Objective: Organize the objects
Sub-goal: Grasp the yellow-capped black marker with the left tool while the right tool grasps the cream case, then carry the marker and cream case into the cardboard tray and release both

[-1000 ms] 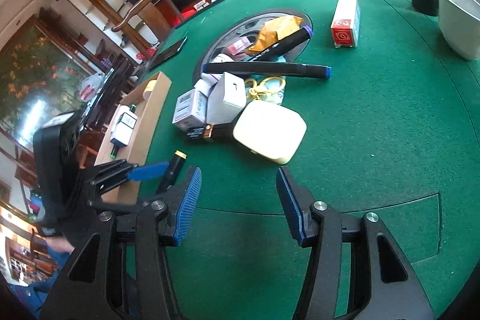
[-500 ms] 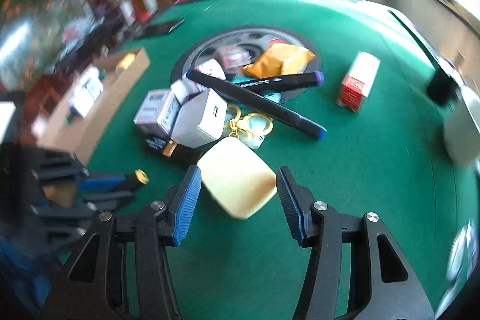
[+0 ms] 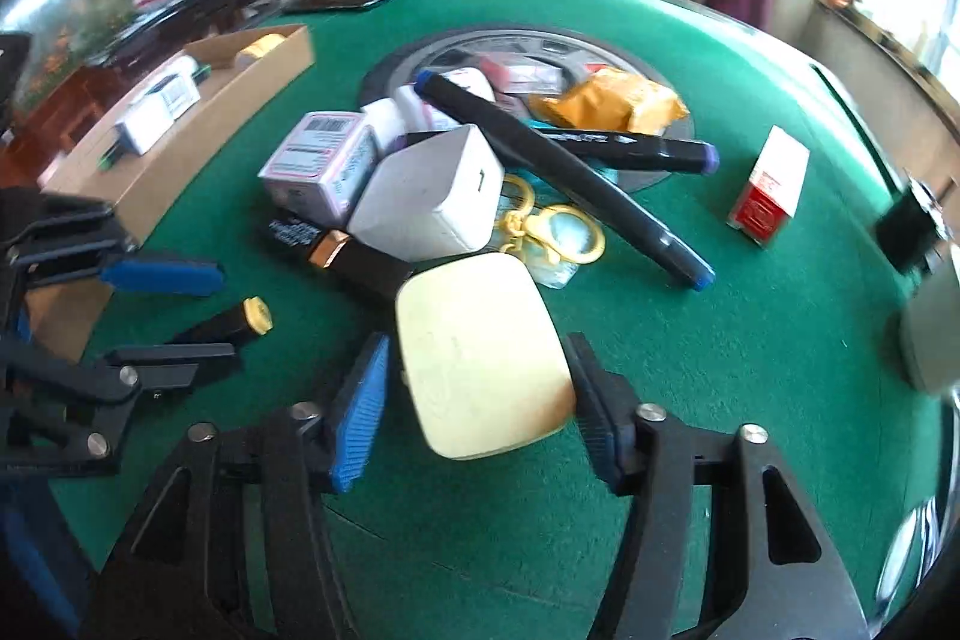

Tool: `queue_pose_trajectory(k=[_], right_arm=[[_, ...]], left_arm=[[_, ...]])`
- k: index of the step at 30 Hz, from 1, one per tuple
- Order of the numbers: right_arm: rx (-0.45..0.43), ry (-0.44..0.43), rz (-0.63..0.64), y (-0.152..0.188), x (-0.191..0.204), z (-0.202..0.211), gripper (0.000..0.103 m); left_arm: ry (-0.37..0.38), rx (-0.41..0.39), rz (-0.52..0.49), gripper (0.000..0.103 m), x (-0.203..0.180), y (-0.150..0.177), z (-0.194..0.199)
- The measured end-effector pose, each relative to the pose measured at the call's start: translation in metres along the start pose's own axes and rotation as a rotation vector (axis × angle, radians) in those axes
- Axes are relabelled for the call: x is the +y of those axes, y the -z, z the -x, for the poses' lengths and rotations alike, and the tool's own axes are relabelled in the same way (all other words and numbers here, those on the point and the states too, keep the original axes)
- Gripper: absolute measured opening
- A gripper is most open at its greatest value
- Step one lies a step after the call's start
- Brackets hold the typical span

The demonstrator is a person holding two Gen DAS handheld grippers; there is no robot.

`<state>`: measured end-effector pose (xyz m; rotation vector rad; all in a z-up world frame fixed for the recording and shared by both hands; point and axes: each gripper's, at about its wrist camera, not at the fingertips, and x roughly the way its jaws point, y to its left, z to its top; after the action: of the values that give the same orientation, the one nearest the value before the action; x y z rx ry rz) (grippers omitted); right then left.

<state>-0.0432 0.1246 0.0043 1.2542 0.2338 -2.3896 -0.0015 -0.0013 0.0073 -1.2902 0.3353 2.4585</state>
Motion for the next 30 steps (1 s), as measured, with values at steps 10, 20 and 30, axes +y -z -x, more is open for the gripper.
queue_pose_trajectory(k=[10,20,30], right_arm=[[-0.051,-0.221,-0.27,0.03,-0.014,0.039,0.047],[-0.12,-0.4,-0.371,0.015,-0.001,0.062,0.047],[-0.148,-0.473,-0.318,-0.019,0.053,0.065,0.048]], left_arm=[[0.164,-0.067,0.168,0.013,0.04,-0.009,0.019],[0.226,-0.148,0.281,0.013,0.075,-0.012,0.046],[0.25,-0.289,0.437,0.013,0.129,-0.001,0.088]])
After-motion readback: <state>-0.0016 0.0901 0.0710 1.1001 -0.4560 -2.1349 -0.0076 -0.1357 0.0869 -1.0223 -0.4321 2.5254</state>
